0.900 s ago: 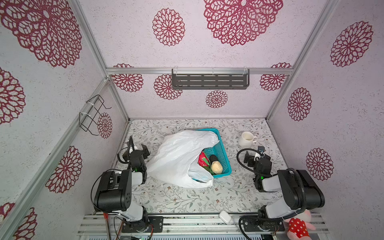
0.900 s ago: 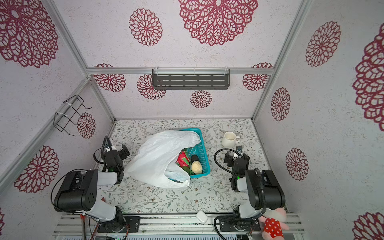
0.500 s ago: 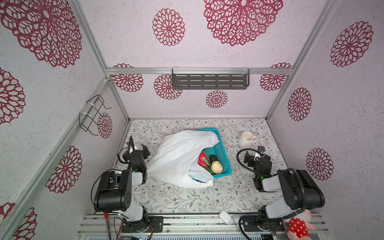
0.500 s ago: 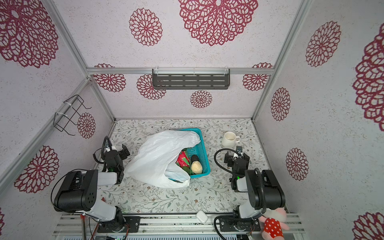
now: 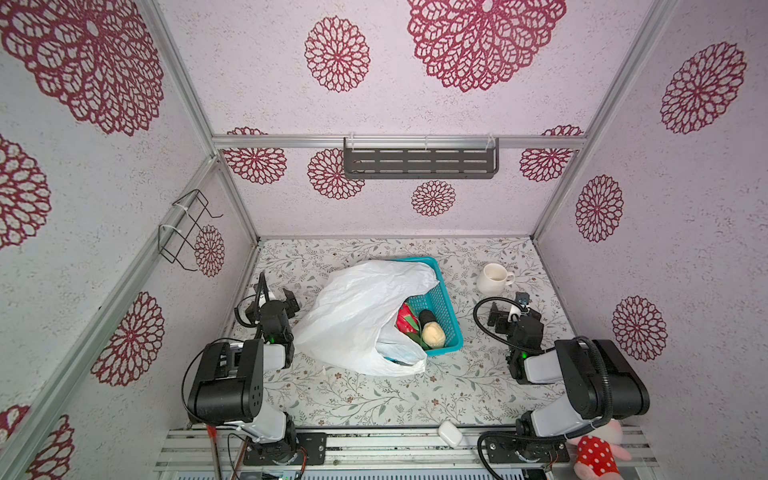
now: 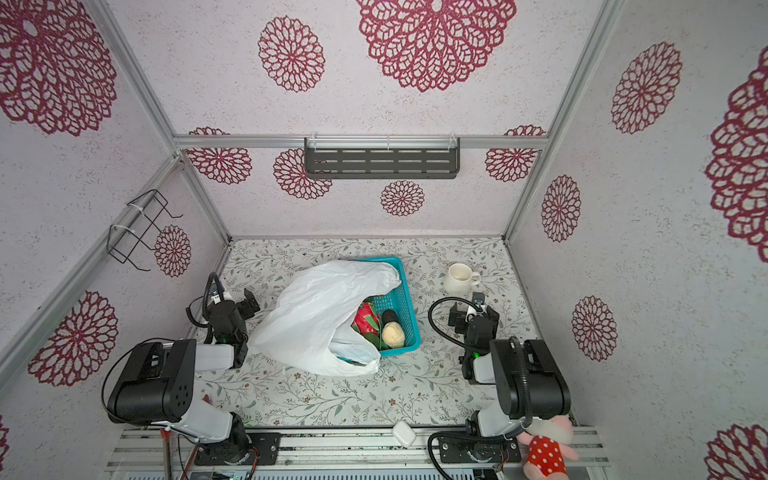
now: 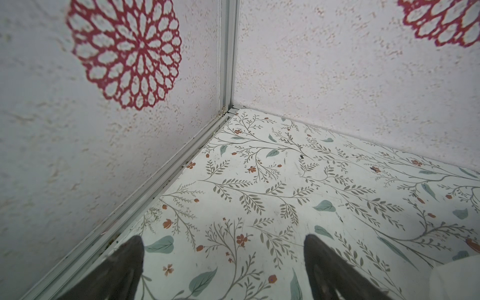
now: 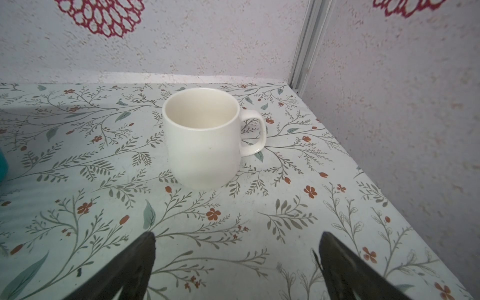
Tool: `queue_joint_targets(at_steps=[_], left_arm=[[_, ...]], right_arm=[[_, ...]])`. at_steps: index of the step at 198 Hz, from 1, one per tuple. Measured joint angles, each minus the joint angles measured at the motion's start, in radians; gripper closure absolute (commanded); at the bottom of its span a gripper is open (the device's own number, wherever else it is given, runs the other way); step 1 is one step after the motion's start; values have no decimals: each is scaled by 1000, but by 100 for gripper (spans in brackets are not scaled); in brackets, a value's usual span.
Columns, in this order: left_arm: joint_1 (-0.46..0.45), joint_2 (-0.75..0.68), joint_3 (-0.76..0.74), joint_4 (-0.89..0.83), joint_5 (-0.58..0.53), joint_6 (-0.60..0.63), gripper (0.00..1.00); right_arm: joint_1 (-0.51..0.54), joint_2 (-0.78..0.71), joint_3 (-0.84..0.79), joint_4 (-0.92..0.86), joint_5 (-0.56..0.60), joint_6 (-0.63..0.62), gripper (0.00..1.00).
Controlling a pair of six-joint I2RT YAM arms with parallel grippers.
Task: Place the fruits into the plastic bag
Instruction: 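Raise both grippers from the rest pose toward the basket, then grasp the white bag's rim with the left gripper while the right approaches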
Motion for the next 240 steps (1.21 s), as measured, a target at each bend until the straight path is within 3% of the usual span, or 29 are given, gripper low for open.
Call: queue_joint_targets(at_steps=[61,81,106,127,147,165,204,225,240], left_arm=[[0,-12,2,-21,1,4,3],[-2,-107,53,-199,14,10,3],[-11,-274,196,-423,22,-10,3],[-54,-396,291,-552,-69,-66,3],[-110,-447,384,-745,-75,-164,2],[-246,-448,437,-899,-77,-228,2],[-735,-446,441,-1189,-27,-356,2],[-906,-446,441,-1272,-24,-407,1],[-980,-447,439,-1307,-26,-434,3]], right_arm=[[-1,0,0,0,-4,0,1],[-4,-15,1,-25,2,5,12],[15,-162,63,-246,65,27,26],[51,-309,180,-428,116,98,28],[117,-407,272,-553,137,196,29],[182,-430,325,-651,131,292,29],[259,-402,351,-816,95,445,29],[266,-368,369,-861,93,475,29],[268,-338,394,-880,83,482,29]])
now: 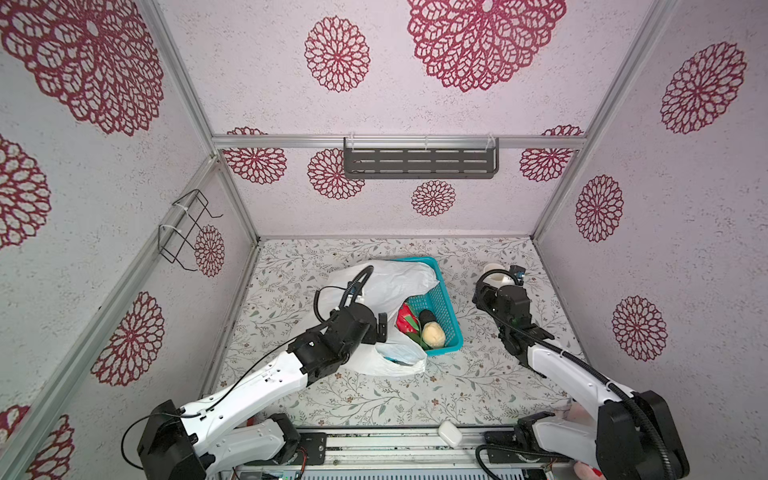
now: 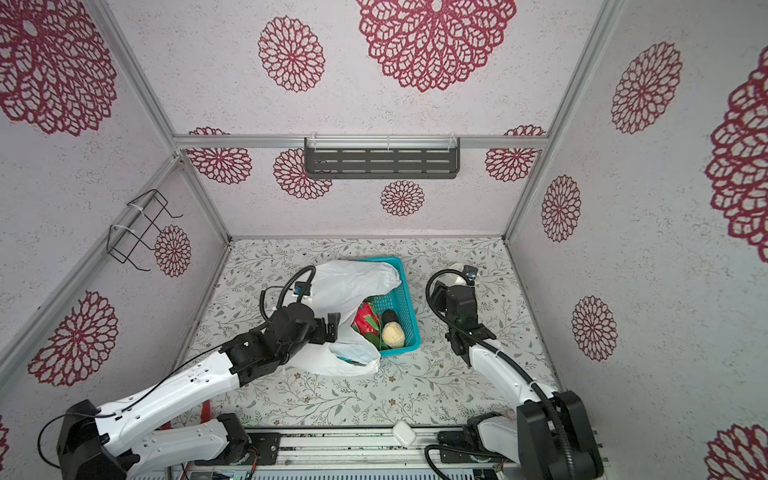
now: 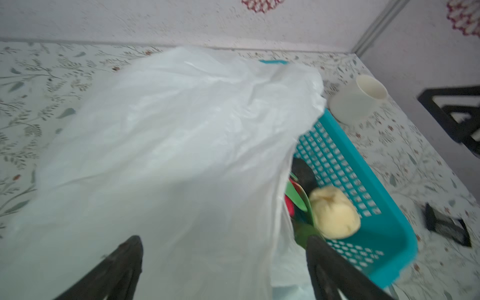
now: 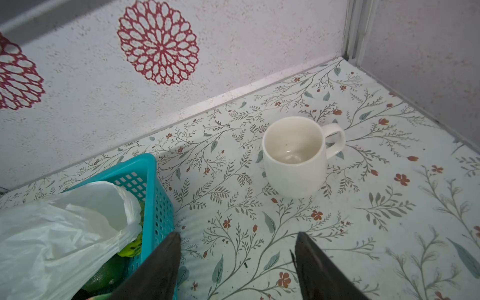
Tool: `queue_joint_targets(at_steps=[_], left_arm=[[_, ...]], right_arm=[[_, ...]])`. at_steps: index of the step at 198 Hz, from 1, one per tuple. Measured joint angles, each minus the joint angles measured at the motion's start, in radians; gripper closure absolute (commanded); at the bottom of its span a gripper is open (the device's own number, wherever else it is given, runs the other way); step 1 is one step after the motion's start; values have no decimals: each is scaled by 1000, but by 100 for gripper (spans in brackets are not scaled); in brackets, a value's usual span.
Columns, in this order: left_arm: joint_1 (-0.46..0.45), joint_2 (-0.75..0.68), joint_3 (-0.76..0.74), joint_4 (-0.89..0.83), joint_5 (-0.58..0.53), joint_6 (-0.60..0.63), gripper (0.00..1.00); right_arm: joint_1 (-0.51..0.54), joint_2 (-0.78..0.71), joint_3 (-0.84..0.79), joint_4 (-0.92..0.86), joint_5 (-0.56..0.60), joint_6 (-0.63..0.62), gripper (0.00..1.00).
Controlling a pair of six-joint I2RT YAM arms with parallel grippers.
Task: Place the fruits into the plastic bag
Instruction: 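Grasp the white bag's rim with the left gripper while the right approaches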
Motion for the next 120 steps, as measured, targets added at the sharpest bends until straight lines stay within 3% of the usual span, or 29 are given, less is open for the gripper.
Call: queue_joint_targets(at_steps=[75,120], left_arm=[[-30,93,55,-130,94,-32,16],[-34,224,174,-288,66,-37,35]], right_arm=[[12,41,28,-37,-24,7,29],[12,56,61,-53,-26,5,29]])
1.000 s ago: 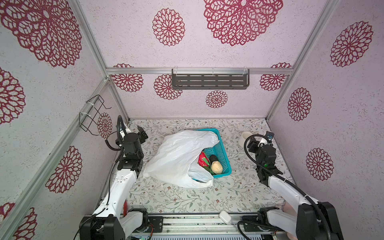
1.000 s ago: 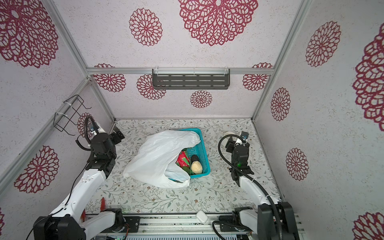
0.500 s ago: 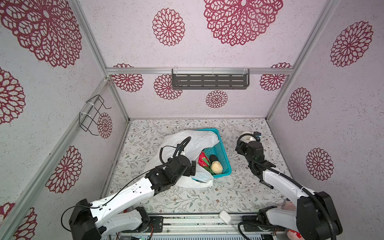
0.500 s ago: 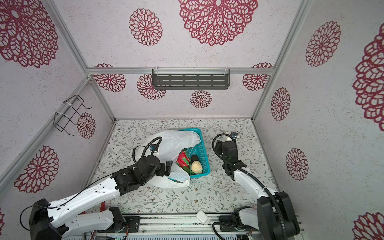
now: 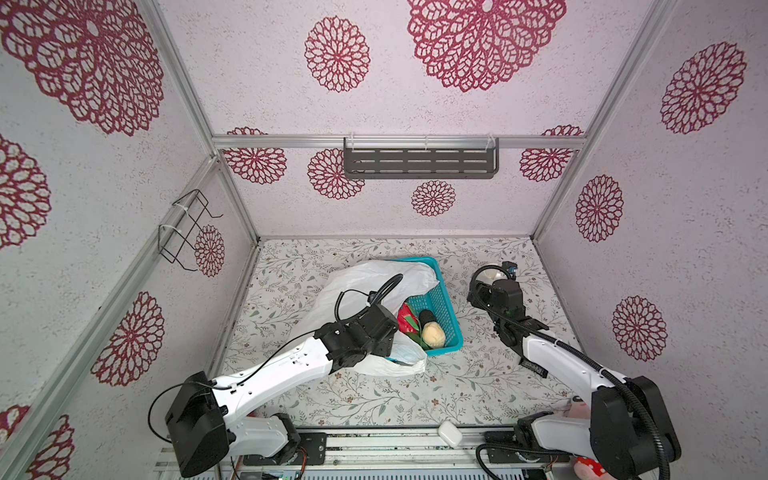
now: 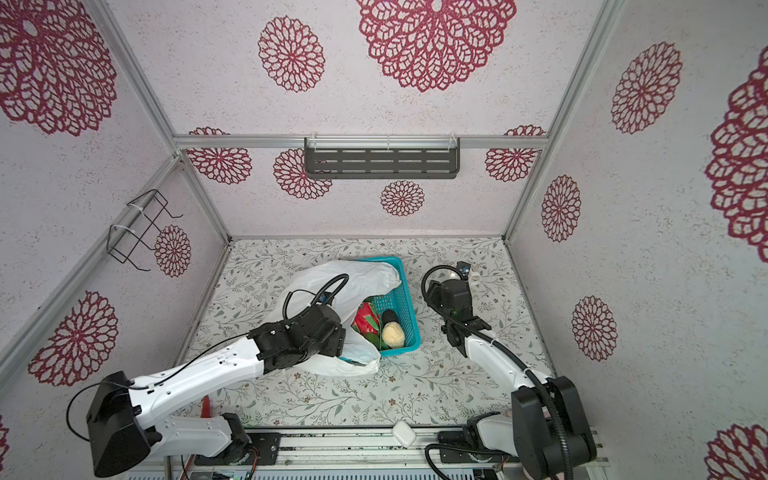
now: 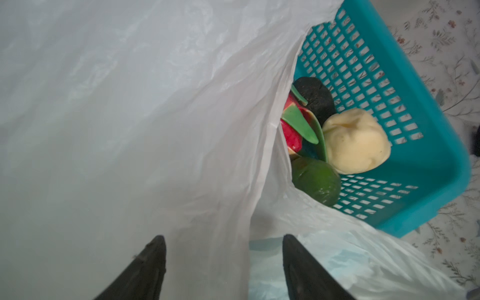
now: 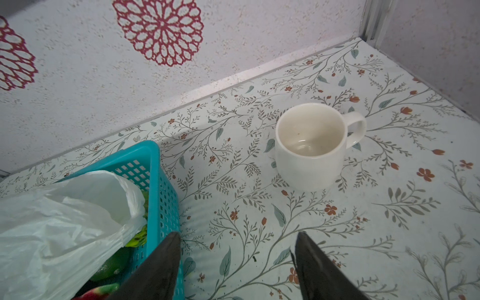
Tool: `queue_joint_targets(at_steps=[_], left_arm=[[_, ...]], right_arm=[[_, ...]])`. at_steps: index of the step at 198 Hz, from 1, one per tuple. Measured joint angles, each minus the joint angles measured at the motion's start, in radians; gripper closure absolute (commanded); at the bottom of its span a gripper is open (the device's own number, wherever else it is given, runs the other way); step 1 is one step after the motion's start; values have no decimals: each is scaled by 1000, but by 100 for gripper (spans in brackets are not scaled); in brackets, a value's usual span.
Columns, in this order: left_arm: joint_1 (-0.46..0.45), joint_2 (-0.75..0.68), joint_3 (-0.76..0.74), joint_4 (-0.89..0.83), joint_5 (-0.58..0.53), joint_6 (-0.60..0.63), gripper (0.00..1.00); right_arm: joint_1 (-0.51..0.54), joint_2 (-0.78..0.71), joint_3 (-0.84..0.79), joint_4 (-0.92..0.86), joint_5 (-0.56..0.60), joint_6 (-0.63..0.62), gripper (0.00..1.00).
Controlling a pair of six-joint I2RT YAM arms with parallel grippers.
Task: Place the fruits into the plastic bag
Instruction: 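Grasp the white bag's rim with the left gripper while the right approaches, then lift the bag rim open with the left gripper while the right lowers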
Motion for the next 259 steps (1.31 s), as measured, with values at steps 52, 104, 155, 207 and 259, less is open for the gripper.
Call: queue_joint_targets(at_steps=[52,104,155,207,259], left_arm=[[-11,63,65,-98,-64,3,84],[-12,22,110,-103,-101,17,100],[106,-155,85,-13,2,16,100],[310,-382,-27,123,183,-22,100],[460,-494,-103,185,314,-74,100]], right_arm=[[0,15,5,-3,-4,0,29],[9,15,5,-13,-24,-2,29],[72,38,63,-62,-158,-72,29],[168,106,206,-221,-396,-196,14],[275,233,311,-359,-526,-283,1]])
